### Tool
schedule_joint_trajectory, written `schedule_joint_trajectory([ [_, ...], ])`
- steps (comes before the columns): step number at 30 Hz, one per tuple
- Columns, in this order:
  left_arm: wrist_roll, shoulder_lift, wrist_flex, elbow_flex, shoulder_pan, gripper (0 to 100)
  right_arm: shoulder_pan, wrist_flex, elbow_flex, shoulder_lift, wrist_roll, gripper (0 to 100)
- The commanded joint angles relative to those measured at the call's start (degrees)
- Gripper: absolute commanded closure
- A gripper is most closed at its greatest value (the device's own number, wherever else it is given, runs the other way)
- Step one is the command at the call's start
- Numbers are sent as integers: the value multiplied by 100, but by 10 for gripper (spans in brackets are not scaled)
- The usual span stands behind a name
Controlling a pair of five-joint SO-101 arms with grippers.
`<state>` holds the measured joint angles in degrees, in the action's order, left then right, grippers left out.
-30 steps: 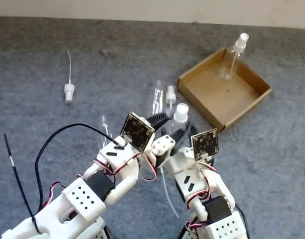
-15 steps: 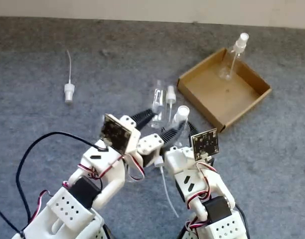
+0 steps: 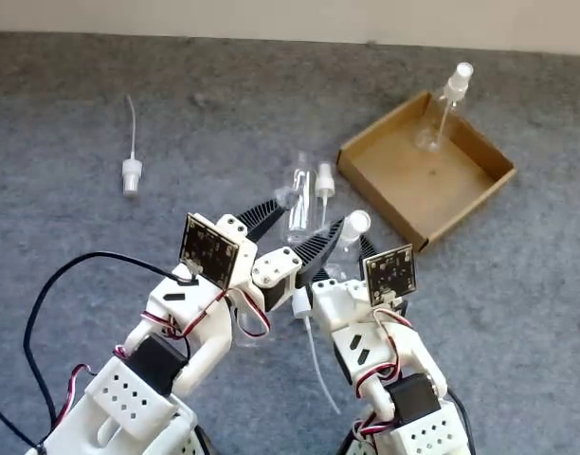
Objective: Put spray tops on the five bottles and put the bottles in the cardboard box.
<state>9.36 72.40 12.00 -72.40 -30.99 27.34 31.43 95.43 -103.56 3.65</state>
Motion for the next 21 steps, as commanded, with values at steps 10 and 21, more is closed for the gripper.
schedule_joint_trajectory([
  [10, -35, 75, -18, 154, 101, 880, 4, -136, 611, -75, -18, 800],
  [21, -44, 127, -897, -541, 233, 993, 4, -136, 611, -75, -18, 800],
])
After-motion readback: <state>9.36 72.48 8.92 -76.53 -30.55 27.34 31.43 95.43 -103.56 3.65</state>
